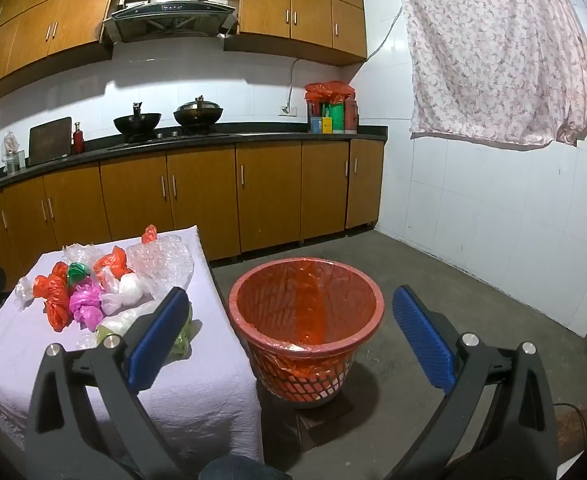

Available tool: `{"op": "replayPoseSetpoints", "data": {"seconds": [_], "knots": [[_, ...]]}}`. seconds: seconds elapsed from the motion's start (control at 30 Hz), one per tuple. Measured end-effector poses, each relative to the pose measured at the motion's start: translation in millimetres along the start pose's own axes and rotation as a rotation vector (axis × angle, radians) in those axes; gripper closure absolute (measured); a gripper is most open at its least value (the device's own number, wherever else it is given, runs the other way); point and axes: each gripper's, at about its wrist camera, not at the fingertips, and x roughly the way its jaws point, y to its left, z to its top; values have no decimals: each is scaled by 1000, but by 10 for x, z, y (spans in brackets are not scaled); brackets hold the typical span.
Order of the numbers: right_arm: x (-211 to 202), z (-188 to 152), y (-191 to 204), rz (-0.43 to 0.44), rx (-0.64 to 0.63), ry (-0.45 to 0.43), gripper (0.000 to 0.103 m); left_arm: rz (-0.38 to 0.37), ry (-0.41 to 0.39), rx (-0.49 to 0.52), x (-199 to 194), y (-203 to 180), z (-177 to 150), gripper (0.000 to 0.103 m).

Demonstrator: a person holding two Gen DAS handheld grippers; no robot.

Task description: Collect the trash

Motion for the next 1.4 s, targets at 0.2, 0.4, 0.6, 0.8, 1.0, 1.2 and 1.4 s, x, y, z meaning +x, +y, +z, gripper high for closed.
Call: {"op": "replayPoseSetpoints", "data": {"seconds": [0.2, 0.4, 0.6, 0.8, 1.0, 1.2, 1.4], "knots": [[-1, 0, 1, -1, 0, 0, 4, 1, 3, 4, 12, -22, -2, 2], [-1, 1, 2, -1, 0, 1, 4, 1, 4, 2, 15, -12, 3, 2], [-2, 1, 3, 0, 0, 2, 4, 1, 4, 1, 13, -10, 3, 2], [-5, 0, 3, 0, 0, 2, 4, 1, 6, 1, 16, -11, 3, 2], [-10, 0, 3, -1, -1, 3, 4, 0, 6, 1, 17, -11, 3, 2], [-11, 2, 1, -1, 0, 3, 4, 0, 7, 0, 18, -10, 4, 2], [-10, 2, 1, 0, -1, 3, 4, 0, 8, 0, 18, -10, 4, 2]]}}
